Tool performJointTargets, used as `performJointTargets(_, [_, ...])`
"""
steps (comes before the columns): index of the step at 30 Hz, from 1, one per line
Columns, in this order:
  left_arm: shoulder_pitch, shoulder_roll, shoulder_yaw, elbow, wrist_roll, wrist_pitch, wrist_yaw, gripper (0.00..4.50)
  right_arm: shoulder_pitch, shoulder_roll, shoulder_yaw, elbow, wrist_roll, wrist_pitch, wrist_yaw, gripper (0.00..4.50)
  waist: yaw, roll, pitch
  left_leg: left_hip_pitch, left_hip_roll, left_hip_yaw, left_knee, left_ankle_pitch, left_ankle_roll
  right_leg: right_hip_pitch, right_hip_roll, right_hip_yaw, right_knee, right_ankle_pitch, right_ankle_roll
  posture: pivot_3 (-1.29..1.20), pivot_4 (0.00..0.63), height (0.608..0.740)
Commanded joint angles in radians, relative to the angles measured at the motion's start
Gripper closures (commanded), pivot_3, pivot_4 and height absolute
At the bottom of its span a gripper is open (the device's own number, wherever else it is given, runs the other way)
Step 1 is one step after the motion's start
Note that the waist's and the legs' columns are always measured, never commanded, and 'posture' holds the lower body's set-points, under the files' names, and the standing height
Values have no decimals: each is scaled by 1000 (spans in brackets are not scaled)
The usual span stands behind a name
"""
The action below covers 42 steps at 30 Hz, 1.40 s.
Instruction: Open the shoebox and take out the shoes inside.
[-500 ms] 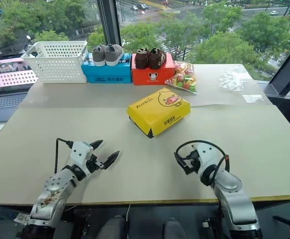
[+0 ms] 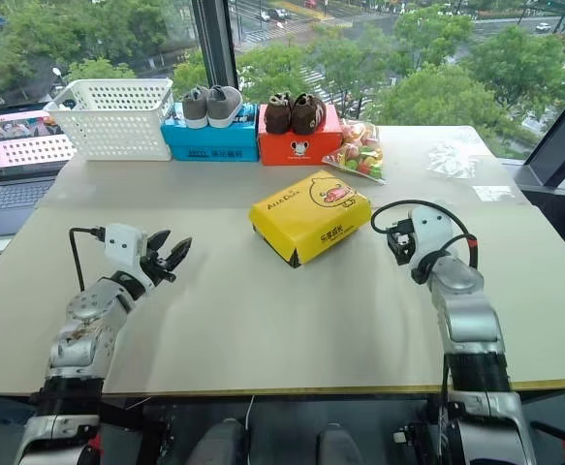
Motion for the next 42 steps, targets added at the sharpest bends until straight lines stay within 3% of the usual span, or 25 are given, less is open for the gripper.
performJointTargets(1, [-126,8,-17,112,69,-105,45,3868,-147,-23,37,181,-82,-143,-31,3130,-1,0,0,0,0,0,0,0,0,0,0,0,0,0,0,0,150,740])
performJointTargets(3, [-188,21,-61,231,159,-217,83,4500,-226,-29,59,325,-118,-218,-46,3865,-2,0,0,-1,0,0,-1,0,0,-1,0,0,0,0,0,0,150,740])
performJointTargets(5, [-243,32,-109,348,240,-315,114,4500,-305,-37,83,474,-157,-300,-69,4438,-3,0,0,0,0,0,-1,0,0,0,0,0,-1,0,0,0,150,740])
performJointTargets(11, [-476,-1,-151,743,327,-491,231,4500,-536,-15,137,896,-248,-482,-164,4438,-5,-1,1,0,-1,0,-2,0,0,-1,0,0,-1,0,0,0,150,740])
performJointTargets(18, [-636,-49,-205,987,401,-563,279,4500,-630,35,135,1054,-258,-575,-159,4438,-14,-1,1,-1,-1,0,-2,0,0,-1,0,0,-1,0,0,0,150,740])
performJointTargets(28, [-702,-161,-266,1050,473,-592,300,4500,-658,94,152,1094,-289,-656,-126,4438,-28,-1,2,-1,-1,0,-3,0,0,-1,0,0,1,0,1,0,150,740])
performJointTargets(42, [-690,-166,-274,1037,469,-620,224,4500,-663,204,80,1100,-218,-622,196,4438,-34,-1,2,1,-1,-1,-2,0,0,0,0,0,3,0,1,0,150,740])
